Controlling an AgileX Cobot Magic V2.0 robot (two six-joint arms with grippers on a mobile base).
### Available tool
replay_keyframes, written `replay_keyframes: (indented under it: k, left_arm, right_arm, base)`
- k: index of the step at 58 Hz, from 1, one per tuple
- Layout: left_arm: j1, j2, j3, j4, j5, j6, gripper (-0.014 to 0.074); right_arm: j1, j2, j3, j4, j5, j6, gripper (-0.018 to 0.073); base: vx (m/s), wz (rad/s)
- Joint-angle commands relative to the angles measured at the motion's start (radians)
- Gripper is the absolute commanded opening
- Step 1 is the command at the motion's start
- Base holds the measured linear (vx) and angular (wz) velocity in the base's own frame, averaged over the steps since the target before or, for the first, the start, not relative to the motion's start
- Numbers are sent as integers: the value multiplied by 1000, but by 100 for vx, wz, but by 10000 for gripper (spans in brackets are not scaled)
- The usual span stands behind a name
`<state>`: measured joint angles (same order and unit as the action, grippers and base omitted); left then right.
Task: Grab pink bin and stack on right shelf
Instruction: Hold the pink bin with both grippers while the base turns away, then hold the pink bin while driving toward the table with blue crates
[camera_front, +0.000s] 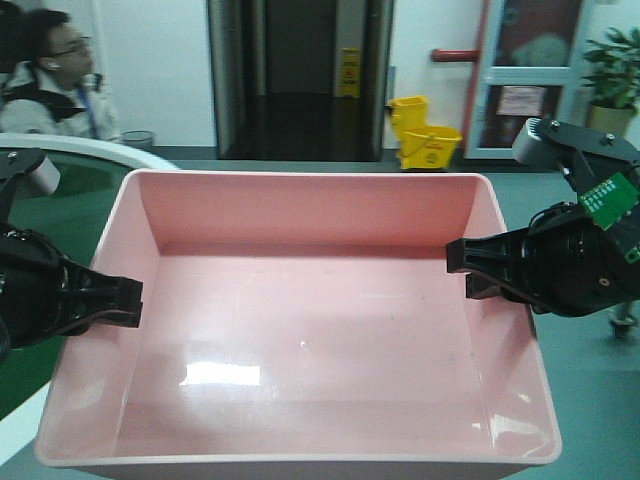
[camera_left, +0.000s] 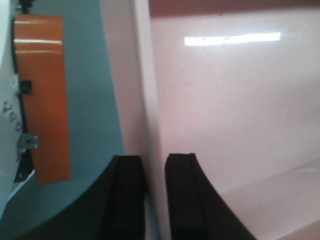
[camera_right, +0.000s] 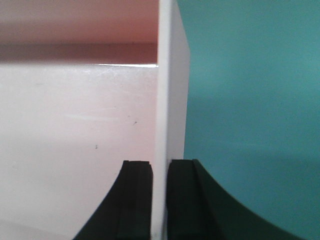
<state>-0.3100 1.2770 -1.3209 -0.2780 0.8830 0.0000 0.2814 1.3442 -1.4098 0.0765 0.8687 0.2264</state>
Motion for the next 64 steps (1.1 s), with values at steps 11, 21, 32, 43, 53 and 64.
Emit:
replay_keyframes:
  k: [11,21,32,43,53,64]
  left_arm:
    - [-4,-39,-31,-41,-52,16,-1]
    - [-4,-39,-31,-41,-52,16,-1]
    - [-4,-39,-31,-41,-52,16,-1]
    - [-4,-39,-31,-41,-52,16,-1]
    - [-4,-39,-31,-41,-52,16,-1]
    - [-4,-39,-31,-41,-52,16,-1]
  right_arm:
    - [-3,-33,-39,10,-110,-13,-8]
    - [-3,-33,-39,10,-110,-13,-8]
    - [-3,-33,-39,10,-110,-13,-8]
    - [-3,-33,-39,10,-110,-13,-8]
    - [-3,-33,-39,10,-108,-13,-8]
    - [-3,-33,-39,10,-105,-13,-8]
  base:
    - [14,-48]
    - [17,-45]
    - [22,-46]
    - [27,-44]
    - [32,-40]
    - [36,-30]
